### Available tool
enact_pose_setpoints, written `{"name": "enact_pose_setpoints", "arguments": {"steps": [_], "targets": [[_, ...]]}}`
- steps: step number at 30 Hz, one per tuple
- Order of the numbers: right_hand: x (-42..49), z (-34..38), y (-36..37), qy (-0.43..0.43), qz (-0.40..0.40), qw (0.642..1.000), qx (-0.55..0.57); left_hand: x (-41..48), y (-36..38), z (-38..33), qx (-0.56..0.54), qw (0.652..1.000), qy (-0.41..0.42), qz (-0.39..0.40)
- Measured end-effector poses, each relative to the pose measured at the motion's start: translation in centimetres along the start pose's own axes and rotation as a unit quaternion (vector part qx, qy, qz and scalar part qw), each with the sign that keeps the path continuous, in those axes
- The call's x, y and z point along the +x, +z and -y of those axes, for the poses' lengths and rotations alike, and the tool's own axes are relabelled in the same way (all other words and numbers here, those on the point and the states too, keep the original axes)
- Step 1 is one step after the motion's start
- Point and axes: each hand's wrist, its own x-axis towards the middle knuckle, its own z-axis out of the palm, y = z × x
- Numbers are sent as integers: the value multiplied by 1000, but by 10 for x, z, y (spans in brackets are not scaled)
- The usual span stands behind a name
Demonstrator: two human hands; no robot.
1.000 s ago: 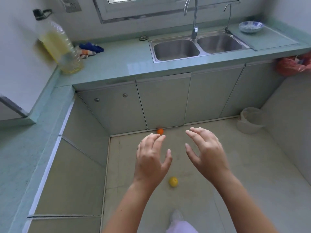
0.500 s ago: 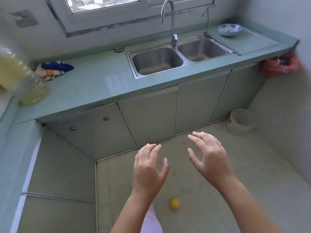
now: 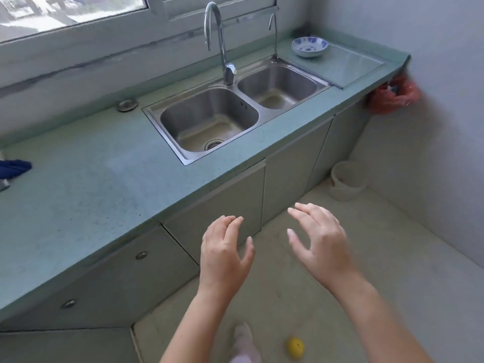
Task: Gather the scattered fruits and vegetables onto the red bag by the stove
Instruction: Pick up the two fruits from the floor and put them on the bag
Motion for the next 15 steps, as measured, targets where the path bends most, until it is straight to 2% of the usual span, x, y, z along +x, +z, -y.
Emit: {"name": "enact_pose_setpoints", "arguments": {"steps": [7, 15], "targets": [[4, 5, -4, 29, -34, 998, -36, 16, 11, 8, -51, 998, 19, 35], [-55, 6, -39, 117, -109, 982, -100, 13, 13, -20, -65, 981, 136, 119]]}}
